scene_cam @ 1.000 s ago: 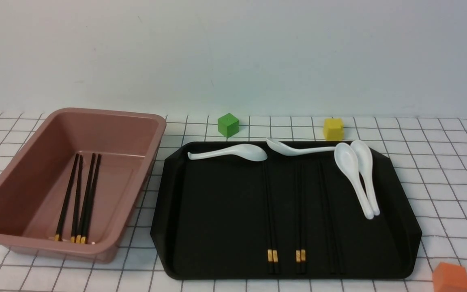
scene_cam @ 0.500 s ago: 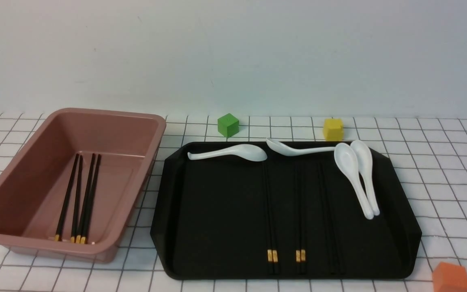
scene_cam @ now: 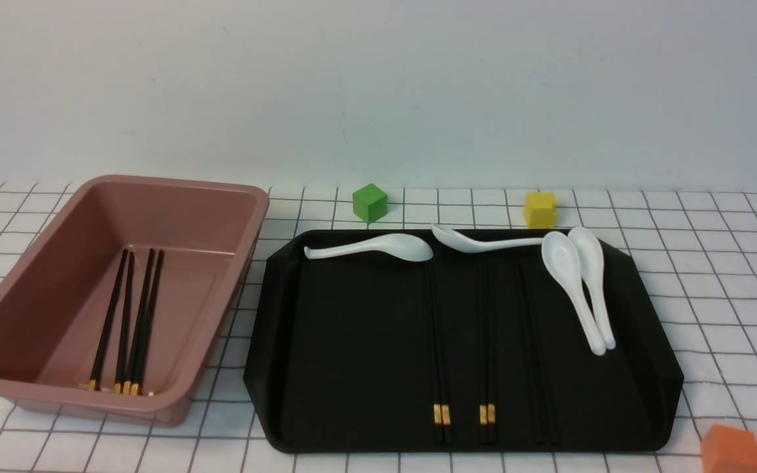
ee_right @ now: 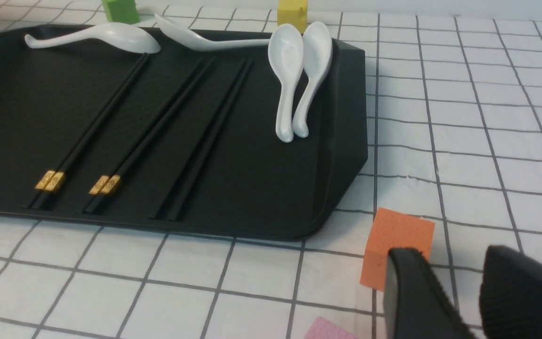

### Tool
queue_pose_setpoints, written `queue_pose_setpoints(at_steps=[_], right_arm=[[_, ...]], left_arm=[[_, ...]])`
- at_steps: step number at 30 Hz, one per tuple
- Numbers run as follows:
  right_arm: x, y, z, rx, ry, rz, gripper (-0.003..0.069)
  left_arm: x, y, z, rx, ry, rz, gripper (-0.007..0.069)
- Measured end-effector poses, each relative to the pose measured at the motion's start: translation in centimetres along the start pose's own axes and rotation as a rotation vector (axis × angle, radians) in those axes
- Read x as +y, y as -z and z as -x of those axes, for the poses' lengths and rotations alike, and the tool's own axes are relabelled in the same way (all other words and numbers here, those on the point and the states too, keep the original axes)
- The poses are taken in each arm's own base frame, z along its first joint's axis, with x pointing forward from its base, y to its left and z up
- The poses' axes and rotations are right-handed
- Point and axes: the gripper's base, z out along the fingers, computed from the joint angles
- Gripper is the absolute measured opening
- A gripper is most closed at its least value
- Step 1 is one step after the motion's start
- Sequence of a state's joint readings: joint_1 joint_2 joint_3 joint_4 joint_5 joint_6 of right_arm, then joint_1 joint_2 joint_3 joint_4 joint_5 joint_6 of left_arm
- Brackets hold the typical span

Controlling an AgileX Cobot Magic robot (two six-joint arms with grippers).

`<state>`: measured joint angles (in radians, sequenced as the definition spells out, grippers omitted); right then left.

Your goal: On white black tablecloth take chopsticks from black tray and put them in box.

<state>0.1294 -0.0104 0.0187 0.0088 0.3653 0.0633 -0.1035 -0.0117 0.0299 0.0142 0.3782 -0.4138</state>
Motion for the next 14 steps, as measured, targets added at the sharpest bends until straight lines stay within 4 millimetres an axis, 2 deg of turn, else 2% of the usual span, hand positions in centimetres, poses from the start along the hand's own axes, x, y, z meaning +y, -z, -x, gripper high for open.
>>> queue_pose_setpoints(at_steps=[14], right_arm=[[0.00,0.00,0.01,0.000,-0.001,0.000,0.0240]], left_arm=[[0.00,0.00,0.00,0.000,0.000,0.000,0.0022]])
